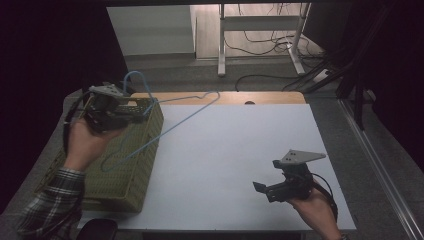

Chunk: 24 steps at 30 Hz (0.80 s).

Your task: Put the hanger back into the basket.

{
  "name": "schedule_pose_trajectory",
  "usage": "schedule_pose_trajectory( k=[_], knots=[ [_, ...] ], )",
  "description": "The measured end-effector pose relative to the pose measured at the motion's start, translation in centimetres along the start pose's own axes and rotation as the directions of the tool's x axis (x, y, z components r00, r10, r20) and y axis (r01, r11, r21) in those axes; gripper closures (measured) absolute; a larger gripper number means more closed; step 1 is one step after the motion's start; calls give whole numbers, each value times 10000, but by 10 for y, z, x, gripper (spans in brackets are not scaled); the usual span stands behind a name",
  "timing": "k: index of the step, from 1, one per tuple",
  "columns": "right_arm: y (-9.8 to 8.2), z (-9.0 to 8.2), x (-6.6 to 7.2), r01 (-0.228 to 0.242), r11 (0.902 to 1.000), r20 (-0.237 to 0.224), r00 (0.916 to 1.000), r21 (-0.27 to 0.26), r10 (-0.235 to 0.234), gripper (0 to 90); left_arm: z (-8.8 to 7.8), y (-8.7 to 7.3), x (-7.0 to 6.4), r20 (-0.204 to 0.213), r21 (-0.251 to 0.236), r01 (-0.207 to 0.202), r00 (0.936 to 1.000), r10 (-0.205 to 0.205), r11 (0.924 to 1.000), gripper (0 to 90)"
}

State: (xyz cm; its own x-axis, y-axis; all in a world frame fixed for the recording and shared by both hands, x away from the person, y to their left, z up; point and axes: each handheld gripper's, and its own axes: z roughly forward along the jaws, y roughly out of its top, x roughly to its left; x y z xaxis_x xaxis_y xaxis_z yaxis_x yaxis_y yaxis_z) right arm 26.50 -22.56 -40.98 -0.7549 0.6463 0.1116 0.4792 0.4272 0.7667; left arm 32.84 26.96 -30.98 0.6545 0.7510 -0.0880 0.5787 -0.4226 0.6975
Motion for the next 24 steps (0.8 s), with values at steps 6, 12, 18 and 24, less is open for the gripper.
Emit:
schedule_pose_trajectory(
  k=[6, 12, 18, 24],
  knots=[
    [-21, 2, -4, -352, 9994, 65, 9994, -42, 353, 8, -29, -34, 32, -981, 9, 862, 9915, -857, 9963, 876],
    [-33, -5, -6, -548, 9982, 405, 9976, -234, 557, 8, -41, -71, 60, -1768, -39, 1822, 9676, -1800, 9833, 876],
    [-41, -11, -8, -734, 9968, 520, 9958, -328, 751, 8, -41, -100, 78, -2335, -257, 2453, 9411, -2444, 9691, 876],
    [-46, -12, -10, -825, 9961, 562, 9949, -302, 841, 8, -24, -128, 94, -2388, -423, 2955, 9246, -2969, 9544, 875]
  ],
)
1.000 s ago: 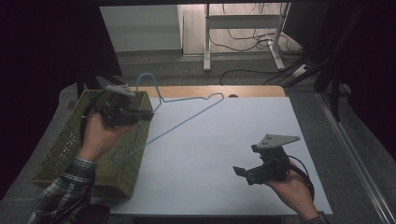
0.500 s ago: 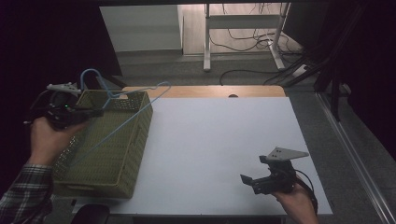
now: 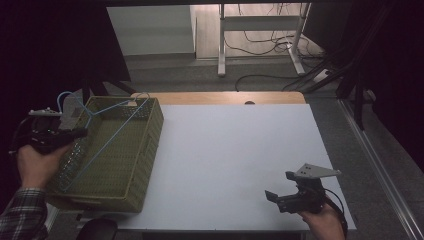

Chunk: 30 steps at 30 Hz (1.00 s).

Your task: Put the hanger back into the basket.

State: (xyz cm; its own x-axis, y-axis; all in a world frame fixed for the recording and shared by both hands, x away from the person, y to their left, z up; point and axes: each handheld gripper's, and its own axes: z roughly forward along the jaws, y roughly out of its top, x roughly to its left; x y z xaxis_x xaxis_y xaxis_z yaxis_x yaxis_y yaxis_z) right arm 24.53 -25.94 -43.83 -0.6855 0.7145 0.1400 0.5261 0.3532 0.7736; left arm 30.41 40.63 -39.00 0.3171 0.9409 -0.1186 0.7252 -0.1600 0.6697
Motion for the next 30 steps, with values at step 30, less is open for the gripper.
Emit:
schedule_pose_trajectory(
  k=[30],
  knots=[
    [-6, 11, 3, 232, 9987, -91, 9997, 449, -228, 8, 63, -26, 3, 232, 1670, -313, 9993, 278, 9855, 849]
  ],
)
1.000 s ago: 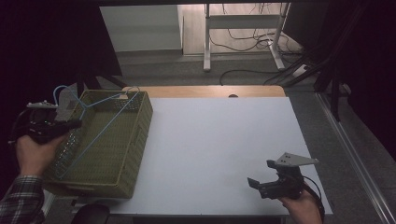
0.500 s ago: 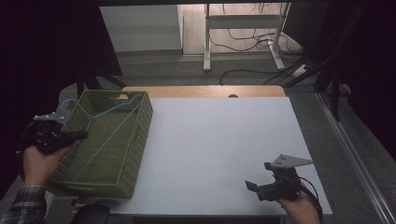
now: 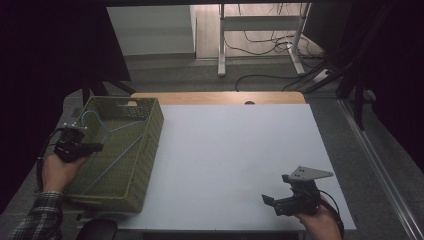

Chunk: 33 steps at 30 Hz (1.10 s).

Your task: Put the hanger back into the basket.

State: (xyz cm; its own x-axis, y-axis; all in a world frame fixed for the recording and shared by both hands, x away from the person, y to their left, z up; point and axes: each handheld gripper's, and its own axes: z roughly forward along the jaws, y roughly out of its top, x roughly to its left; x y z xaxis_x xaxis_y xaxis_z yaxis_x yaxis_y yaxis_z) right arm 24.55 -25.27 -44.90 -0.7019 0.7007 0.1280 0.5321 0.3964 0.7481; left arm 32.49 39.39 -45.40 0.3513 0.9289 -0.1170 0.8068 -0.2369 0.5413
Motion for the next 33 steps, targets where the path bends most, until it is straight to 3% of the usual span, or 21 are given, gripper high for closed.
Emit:
schedule_pose_trajectory(
  k=[3, 4, 5, 7, 10, 13, 18, 21, 24, 28, 29, 33],
  knots=[
    [0, 0, -1, -22, 10000, 65, 10000, -59, 22, 6, -10, -4, -1, 206, -670, 176, 9997, -162, 9976, 647],
    [0, 0, -1, -20, 10000, 81, 10000, -95, 21, 5, -10, -4, -1, 206, -670, 176, 9997, -162, 9976, 584],
    [0, -1, -1, -31, 9999, 88, 10000, -127, 32, 5, -21, -5, -6, 426, -1205, 22, 9991, 30, 9927, 520],
    [1, -2, -1, -47, 9998, 113, 9999, -193, 50, 5, -30, -5, -15, 742, -1690, -202, 9967, 332, 9854, 415],
    [1, -3, -1, -64, 9997, 117, 9999, -216, 66, 3, -36, -6, -26, 956, -1857, -464, 9933, 650, 9815, 293],
    [0, -4, -1, -67, 9997, 148, 9999, -223, 71, 2, -45, -12, -54, 1584, -2317, -904, 9789, 1292, 9686, 186],
    [-1, -6, -2, -119, 9996, 200, 9997, -266, 125, 1, -51, -23, -92, 2319, -2867, -1275, 9524, 1979, 9495, 71],
    [-2, -8, -1, -136, 9995, 207, 9997, -279, 141, 0, -50, -29, -111, 2559, -2944, -1365, 9423, 2156, 9459, 47],
    [-3, -9, -1, -79, 9996, 300, 9995, -269, 87, 0, -45, -37, -126, 2574, -2965, -1512, 9382, 2314, 9430, 25],
    [-6, -10, -1, 10, 9999, 503, 9987, -141, -3, 0, -34, -45, -137, 2393, -2578, -1796, 9401, 2429, 9493, 0],
    [-7, -9, -2, 25, 10000, 543, 9985, -90, -20, 0, -27, -50, -144, 2205, -2344, -2060, 9406, 2583, 9501, 0],
    [-10, -7, -2, 110, 9999, 661, 9977, 115, -118, 0, -12, -59, -150, 2190, -1967, -2185, 9404, 2600, 9558, 0]
  ],
)
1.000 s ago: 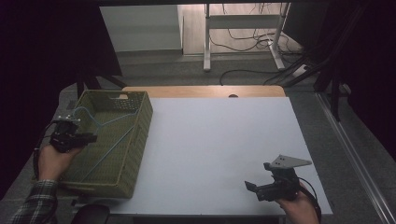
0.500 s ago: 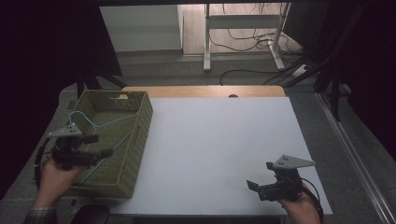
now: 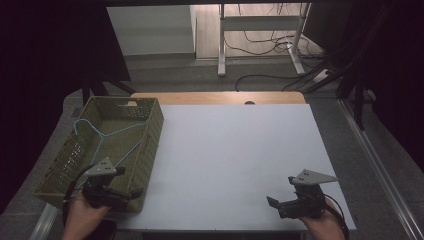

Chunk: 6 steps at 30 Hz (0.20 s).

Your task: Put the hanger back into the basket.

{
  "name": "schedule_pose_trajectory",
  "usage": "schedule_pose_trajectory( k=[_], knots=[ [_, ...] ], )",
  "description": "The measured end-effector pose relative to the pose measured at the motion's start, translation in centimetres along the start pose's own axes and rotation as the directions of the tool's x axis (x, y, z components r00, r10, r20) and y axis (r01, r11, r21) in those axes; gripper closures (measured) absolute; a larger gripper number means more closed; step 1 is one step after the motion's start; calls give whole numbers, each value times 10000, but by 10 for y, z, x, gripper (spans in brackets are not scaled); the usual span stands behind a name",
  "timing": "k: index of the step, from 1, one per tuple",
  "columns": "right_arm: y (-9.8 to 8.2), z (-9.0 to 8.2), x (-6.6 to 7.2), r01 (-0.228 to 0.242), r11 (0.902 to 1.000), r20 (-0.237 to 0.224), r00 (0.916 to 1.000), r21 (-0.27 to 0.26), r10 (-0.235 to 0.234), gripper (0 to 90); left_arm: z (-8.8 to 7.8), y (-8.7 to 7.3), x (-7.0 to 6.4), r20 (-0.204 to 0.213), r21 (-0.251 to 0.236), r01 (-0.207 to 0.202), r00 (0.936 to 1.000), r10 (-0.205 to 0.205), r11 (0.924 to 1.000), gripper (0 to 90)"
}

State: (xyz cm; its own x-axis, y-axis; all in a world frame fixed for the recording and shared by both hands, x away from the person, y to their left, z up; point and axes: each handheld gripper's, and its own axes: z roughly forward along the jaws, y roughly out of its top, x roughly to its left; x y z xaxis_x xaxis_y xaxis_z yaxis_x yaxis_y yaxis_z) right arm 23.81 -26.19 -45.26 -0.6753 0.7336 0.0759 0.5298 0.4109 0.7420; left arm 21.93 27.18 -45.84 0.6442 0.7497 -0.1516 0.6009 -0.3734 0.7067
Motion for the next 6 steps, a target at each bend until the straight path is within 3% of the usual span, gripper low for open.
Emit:
schedule_pose_trajectory(
  k=[2, 6],
  knots=[
    [0, 2, 1, 121, 9999, 2, 9999, 85, -121, 0, 5, -2, -1, -202, 289, -158, 9997, 163, 9995, 0],
    [-1, 4, 2, 270, 9995, 37, 9996, 189, -271, 0, 5, -1, -1, -91, 212, -125, 9999, 127, 9997, 0]
  ],
)
